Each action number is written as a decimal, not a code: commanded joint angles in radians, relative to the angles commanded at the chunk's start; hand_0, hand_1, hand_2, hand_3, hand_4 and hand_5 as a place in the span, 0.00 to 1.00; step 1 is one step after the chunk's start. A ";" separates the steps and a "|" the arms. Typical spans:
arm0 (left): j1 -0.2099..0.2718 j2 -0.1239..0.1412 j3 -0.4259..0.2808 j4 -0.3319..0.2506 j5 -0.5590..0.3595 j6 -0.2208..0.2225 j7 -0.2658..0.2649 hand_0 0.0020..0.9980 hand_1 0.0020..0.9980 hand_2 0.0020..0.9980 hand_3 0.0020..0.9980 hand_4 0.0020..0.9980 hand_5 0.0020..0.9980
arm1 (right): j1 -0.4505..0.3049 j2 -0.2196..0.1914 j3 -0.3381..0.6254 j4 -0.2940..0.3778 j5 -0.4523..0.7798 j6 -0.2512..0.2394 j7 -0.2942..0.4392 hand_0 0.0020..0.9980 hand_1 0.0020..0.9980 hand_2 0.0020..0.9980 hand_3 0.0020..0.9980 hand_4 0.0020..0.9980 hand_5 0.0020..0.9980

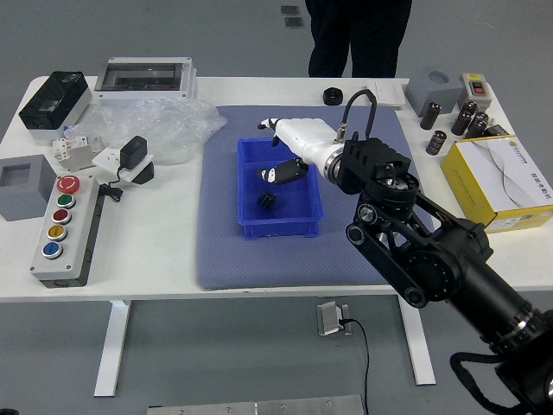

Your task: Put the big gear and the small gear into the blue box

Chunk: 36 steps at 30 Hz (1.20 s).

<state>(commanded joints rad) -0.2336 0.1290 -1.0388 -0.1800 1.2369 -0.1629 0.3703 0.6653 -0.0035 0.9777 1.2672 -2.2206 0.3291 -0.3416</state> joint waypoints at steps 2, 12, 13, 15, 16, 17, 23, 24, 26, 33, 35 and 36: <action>0.001 0.001 -0.001 0.000 0.002 0.000 0.000 0.83 0.79 0.79 0.75 0.65 0.36 | 0.001 -0.002 0.002 0.001 0.007 0.000 0.001 0.82 0.75 0.88 1.00 0.89 0.49; -0.001 0.003 -0.002 0.000 0.005 -0.001 -0.001 0.83 0.79 0.79 0.75 0.65 0.36 | -0.002 -0.094 0.031 0.016 0.022 -0.011 0.010 0.81 0.74 0.87 1.00 0.89 0.48; 0.000 0.004 -0.003 0.000 0.005 0.000 -0.001 0.83 0.79 0.79 0.75 0.65 0.36 | -0.003 -0.110 0.033 0.013 0.026 -0.012 0.011 0.81 0.74 0.87 1.00 0.89 0.48; 0.000 0.005 -0.003 0.000 0.005 0.000 -0.001 0.83 0.79 0.79 0.75 0.65 0.36 | -0.006 -0.137 0.034 0.005 0.032 -0.014 0.013 0.76 0.70 0.81 0.89 0.86 0.45; -0.001 0.005 -0.003 0.000 0.005 0.000 -0.001 0.83 0.79 0.79 0.75 0.65 0.36 | -0.007 -0.153 0.033 -0.002 0.034 -0.013 0.015 0.76 0.70 0.81 0.89 0.86 0.45; -0.001 0.005 -0.003 0.000 0.004 0.000 -0.001 0.83 0.79 0.79 0.75 0.65 0.36 | -0.008 -0.163 0.032 -0.008 0.036 -0.013 0.016 0.76 0.70 0.81 0.89 0.86 0.45; -0.005 0.003 -0.002 0.000 0.002 -0.001 -0.002 0.83 0.79 0.79 0.75 0.65 0.36 | -0.003 -0.214 0.010 -0.062 0.049 -0.002 0.023 0.75 0.70 0.80 0.80 0.83 0.40; -0.005 0.004 -0.002 0.000 0.002 0.000 -0.002 0.83 0.79 0.79 0.75 0.65 0.36 | 0.000 -0.220 0.006 -0.074 0.050 0.000 0.025 0.75 0.70 0.80 0.80 0.83 0.40; -0.005 0.004 -0.003 0.000 0.003 0.000 -0.001 0.83 0.79 0.79 0.75 0.65 0.36 | 0.004 -0.227 0.001 -0.092 0.051 0.005 0.027 0.74 0.70 0.80 0.81 0.82 0.34; -0.007 0.004 -0.003 0.000 0.000 0.001 -0.002 0.83 0.79 0.79 0.75 0.65 0.36 | 0.026 -0.239 -0.022 -0.167 0.043 0.030 0.028 0.74 0.71 0.80 0.82 0.82 0.32; -0.007 0.003 -0.003 0.000 0.000 0.001 -0.002 0.83 0.79 0.79 0.75 0.65 0.36 | 0.031 -0.236 -0.028 -0.184 0.039 0.033 0.028 0.74 0.71 0.80 0.82 0.82 0.32; -0.008 0.003 -0.003 0.000 -0.001 0.001 -0.002 0.83 0.79 0.79 0.75 0.65 0.36 | 0.036 -0.232 -0.033 -0.197 0.036 0.035 0.028 0.74 0.71 0.80 0.82 0.82 0.32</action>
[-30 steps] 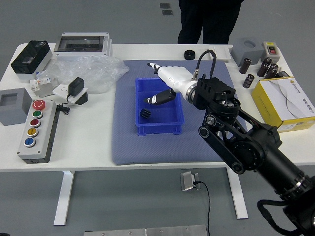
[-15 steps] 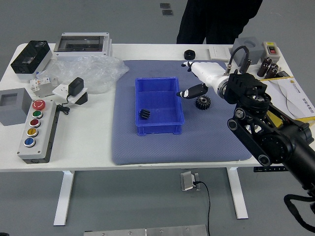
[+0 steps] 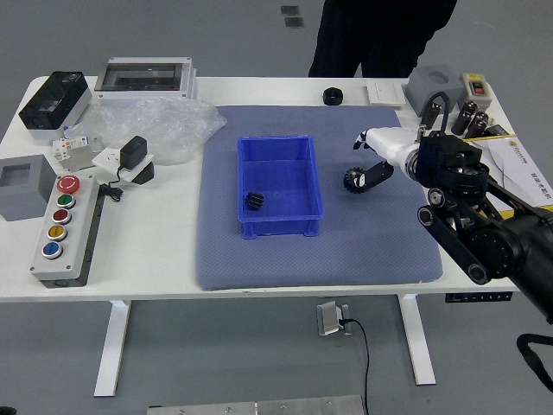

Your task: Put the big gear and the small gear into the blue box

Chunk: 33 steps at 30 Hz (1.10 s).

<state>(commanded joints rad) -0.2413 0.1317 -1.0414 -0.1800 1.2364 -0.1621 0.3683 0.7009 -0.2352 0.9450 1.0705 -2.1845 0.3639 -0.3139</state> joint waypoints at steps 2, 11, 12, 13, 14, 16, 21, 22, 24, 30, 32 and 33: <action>0.000 0.000 0.000 0.000 0.000 0.000 0.000 0.83 0.79 0.79 0.75 0.65 0.36 | 0.004 0.006 -0.005 -0.014 -0.003 -0.001 0.001 0.74 0.70 0.80 0.83 0.81 0.32; -0.003 -0.004 0.001 0.000 0.001 0.000 0.000 0.83 0.79 0.79 0.75 0.65 0.36 | 0.036 0.049 -0.024 -0.095 -0.014 -0.037 0.023 0.73 0.70 0.79 0.83 0.80 0.31; -0.003 -0.004 0.001 0.000 0.001 0.000 0.000 0.83 0.79 0.79 0.75 0.65 0.36 | 0.040 0.053 -0.024 -0.103 -0.016 -0.041 0.025 0.73 0.70 0.79 0.83 0.80 0.31; -0.004 -0.005 0.001 0.000 0.001 0.000 0.000 0.83 0.79 0.79 0.75 0.65 0.36 | 0.043 0.058 -0.025 -0.111 -0.017 -0.045 0.027 0.72 0.69 0.79 0.81 0.79 0.29; -0.005 -0.005 0.001 0.000 0.001 0.000 0.000 0.83 0.79 0.79 0.75 0.65 0.36 | 0.047 0.063 -0.026 -0.120 -0.018 -0.049 0.029 0.72 0.69 0.79 0.81 0.79 0.29; -0.005 -0.006 0.002 0.000 0.001 0.000 0.000 0.83 0.79 0.79 0.75 0.65 0.36 | 0.052 0.069 -0.027 -0.134 -0.018 -0.053 0.031 0.72 0.69 0.79 0.81 0.79 0.29; -0.007 -0.009 0.003 0.000 0.001 -0.001 0.001 0.83 0.79 0.79 0.75 0.65 0.36 | 0.058 0.083 -0.031 -0.170 -0.018 -0.062 0.038 0.72 0.69 0.79 0.81 0.80 0.29; -0.007 -0.009 0.004 0.000 0.000 -0.001 0.001 0.83 0.79 0.79 0.75 0.65 0.36 | 0.059 0.086 -0.032 -0.177 -0.017 -0.062 0.039 0.72 0.69 0.79 0.81 0.80 0.29; -0.008 -0.011 0.004 0.000 0.000 -0.001 0.001 0.83 0.79 0.79 0.75 0.65 0.36 | 0.062 0.091 -0.035 -0.192 -0.017 -0.064 0.041 0.72 0.69 0.79 0.81 0.80 0.29; -0.012 -0.013 0.005 0.000 0.000 -0.001 0.001 0.83 0.79 0.79 0.75 0.65 0.36 | 0.074 0.105 -0.041 -0.243 -0.018 -0.067 0.047 0.72 0.68 0.79 0.81 0.80 0.27; -0.012 -0.014 0.005 0.000 0.000 -0.001 0.001 0.83 0.79 0.79 0.75 0.65 0.36 | 0.078 0.108 -0.041 -0.259 -0.019 -0.069 0.048 0.72 0.69 0.78 0.81 0.79 0.27; -0.013 -0.014 0.005 0.000 0.000 -0.001 0.001 0.83 0.79 0.79 0.75 0.65 0.36 | 0.080 0.109 -0.041 -0.267 -0.020 -0.069 0.049 0.72 0.69 0.78 0.81 0.79 0.27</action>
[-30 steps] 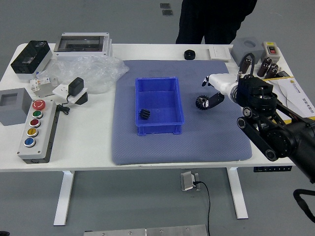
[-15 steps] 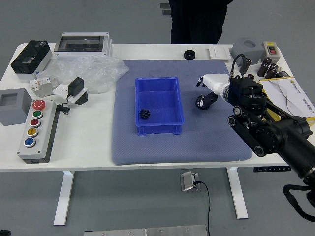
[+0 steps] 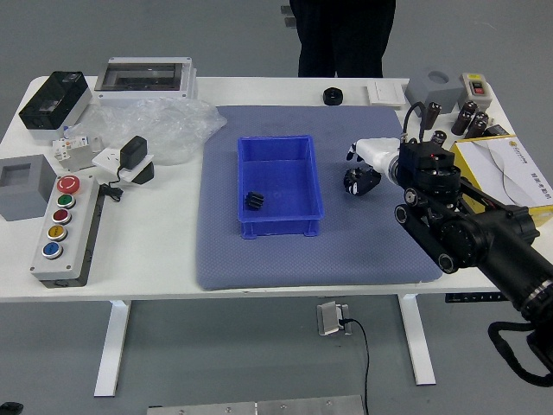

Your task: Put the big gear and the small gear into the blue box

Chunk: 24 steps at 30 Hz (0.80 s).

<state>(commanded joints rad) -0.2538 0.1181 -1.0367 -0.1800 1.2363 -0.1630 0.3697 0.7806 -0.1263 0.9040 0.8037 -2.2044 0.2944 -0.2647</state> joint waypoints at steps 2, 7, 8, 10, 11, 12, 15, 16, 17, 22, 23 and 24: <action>0.000 0.000 0.000 0.000 0.000 0.000 0.000 0.83 0.79 0.79 0.75 0.65 0.36 | 0.004 0.003 0.002 -0.015 -0.003 -0.001 0.002 0.72 0.69 0.78 0.81 0.79 0.27; 0.000 -0.001 0.001 0.000 0.002 0.000 0.001 0.83 0.79 0.79 0.75 0.65 0.36 | 0.012 0.009 0.008 -0.044 -0.008 -0.006 0.005 0.72 0.68 0.78 0.81 0.79 0.26; 0.000 -0.002 0.001 0.000 0.002 -0.001 0.001 0.83 0.79 0.79 0.75 0.65 0.36 | 0.014 0.011 0.010 -0.050 -0.009 -0.007 0.005 0.72 0.68 0.78 0.81 0.79 0.26; -0.001 -0.002 0.001 0.000 0.003 -0.001 0.000 0.83 0.79 0.79 0.75 0.65 0.36 | 0.017 0.016 0.014 -0.061 -0.010 -0.008 0.006 0.72 0.68 0.78 0.81 0.78 0.24; -0.001 -0.002 0.001 0.000 0.003 -0.001 0.000 0.83 0.79 0.79 0.75 0.65 0.36 | 0.018 0.018 0.016 -0.065 -0.011 -0.009 0.007 0.72 0.68 0.78 0.81 0.78 0.24; -0.001 -0.002 0.001 0.000 0.003 -0.001 0.001 0.83 0.79 0.79 0.75 0.65 0.36 | 0.018 0.021 0.017 -0.069 -0.011 -0.010 0.007 0.72 0.68 0.78 0.81 0.78 0.24; 0.000 -0.002 0.002 0.000 0.003 -0.002 0.001 0.83 0.79 0.79 0.75 0.65 0.36 | 0.020 0.030 0.020 -0.082 -0.012 -0.011 0.008 0.72 0.68 0.78 0.81 0.78 0.24; 0.000 -0.002 0.002 0.000 0.004 -0.002 0.001 0.83 0.79 0.79 0.75 0.65 0.36 | 0.021 0.033 0.020 -0.086 -0.012 -0.012 0.008 0.72 0.68 0.78 0.81 0.77 0.24; 0.000 -0.002 0.002 0.000 0.004 -0.002 0.001 0.83 0.79 0.79 0.75 0.65 0.36 | 0.021 0.036 0.020 -0.089 -0.012 -0.012 0.008 0.72 0.68 0.78 0.81 0.77 0.24; 0.000 -0.001 0.002 0.000 0.006 -0.002 0.001 0.83 0.79 0.79 0.75 0.65 0.36 | 0.022 0.048 0.020 -0.100 -0.011 -0.015 0.007 0.72 0.68 0.78 0.81 0.77 0.24; 0.000 -0.001 0.002 0.000 0.007 -0.002 0.001 0.83 0.79 0.79 0.75 0.65 0.36 | 0.021 0.049 0.020 -0.102 -0.010 -0.015 0.007 0.71 0.67 0.78 0.80 0.77 0.23; -0.001 -0.001 0.002 0.000 0.007 -0.002 0.001 0.83 0.79 0.79 0.75 0.65 0.36 | 0.021 0.050 0.020 -0.104 -0.010 -0.017 0.007 0.71 0.67 0.78 0.80 0.77 0.23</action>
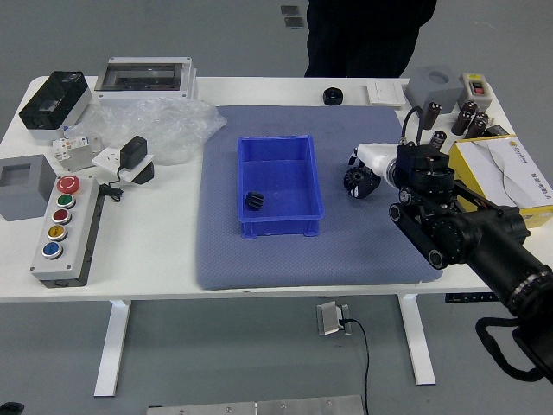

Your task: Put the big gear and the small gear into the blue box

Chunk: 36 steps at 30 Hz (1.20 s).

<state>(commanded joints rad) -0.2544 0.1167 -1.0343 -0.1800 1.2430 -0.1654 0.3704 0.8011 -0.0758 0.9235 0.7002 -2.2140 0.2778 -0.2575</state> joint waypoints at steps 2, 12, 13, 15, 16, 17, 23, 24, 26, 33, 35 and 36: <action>0.000 0.000 0.000 0.000 0.001 0.000 0.000 0.83 0.79 0.79 0.75 0.65 0.36 | -0.002 0.002 0.000 -0.003 0.001 -0.002 0.000 0.71 0.67 0.78 0.80 0.77 0.23; 0.000 -0.001 0.000 0.000 0.001 0.000 0.001 0.83 0.79 0.79 0.75 0.65 0.36 | -0.009 0.006 -0.004 -0.012 0.006 -0.020 0.001 0.66 0.61 0.70 0.68 0.71 0.24; 0.000 -0.001 0.000 0.000 0.000 0.000 0.001 0.83 0.79 0.79 0.75 0.65 0.36 | -0.010 0.006 -0.004 -0.013 0.007 -0.023 0.001 0.66 0.61 0.70 0.68 0.71 0.24; 0.000 -0.002 0.000 0.000 0.000 0.000 0.001 0.83 0.79 0.79 0.75 0.65 0.36 | -0.011 0.006 -0.004 -0.014 0.007 -0.030 0.002 0.66 0.61 0.70 0.68 0.71 0.24; 0.000 -0.002 0.000 0.000 0.000 0.000 0.001 0.83 0.79 0.79 0.75 0.65 0.36 | -0.012 0.005 -0.005 -0.014 0.008 -0.033 0.002 0.66 0.61 0.70 0.68 0.71 0.24; 0.000 -0.002 0.000 0.000 0.000 0.000 0.001 0.83 0.79 0.79 0.75 0.65 0.36 | -0.012 0.005 -0.005 -0.015 0.008 -0.037 0.002 0.62 0.55 0.61 0.63 0.56 0.27; -0.002 -0.003 0.000 0.000 -0.002 0.001 0.001 0.83 0.79 0.79 0.75 0.65 0.36 | -0.012 0.004 -0.005 -0.017 0.012 -0.055 0.000 0.60 0.51 0.56 0.59 0.52 0.28; -0.002 -0.003 0.000 0.000 -0.002 0.001 0.001 0.83 0.79 0.79 0.75 0.65 0.36 | -0.012 0.004 -0.004 -0.017 0.012 -0.058 0.000 0.60 0.51 0.56 0.59 0.52 0.28; -0.002 -0.003 0.000 0.000 -0.002 0.001 0.001 0.83 0.79 0.79 0.75 0.65 0.36 | -0.012 0.003 -0.004 -0.018 0.012 -0.064 0.001 0.60 0.51 0.56 0.59 0.52 0.28; -0.002 -0.002 0.000 0.000 -0.004 0.002 0.001 0.83 0.79 0.79 0.75 0.65 0.36 | -0.011 -0.003 0.001 -0.011 0.013 -0.080 0.000 0.59 0.49 0.51 0.53 0.49 0.28; -0.002 -0.002 0.000 0.000 -0.006 0.002 0.000 0.83 0.79 0.79 0.75 0.65 0.36 | -0.010 -0.009 0.003 -0.003 0.014 -0.081 -0.001 0.58 0.48 0.49 0.51 0.46 0.28; -0.002 -0.001 0.000 0.000 -0.007 0.003 0.000 0.83 0.79 0.79 0.75 0.65 0.36 | -0.010 -0.014 0.006 0.005 0.013 -0.081 -0.002 0.58 0.48 0.49 0.51 0.46 0.28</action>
<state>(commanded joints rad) -0.2563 0.1159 -1.0342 -0.1800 1.2364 -0.1628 0.3705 0.7914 -0.0901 0.9299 0.7050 -2.2007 0.1965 -0.2598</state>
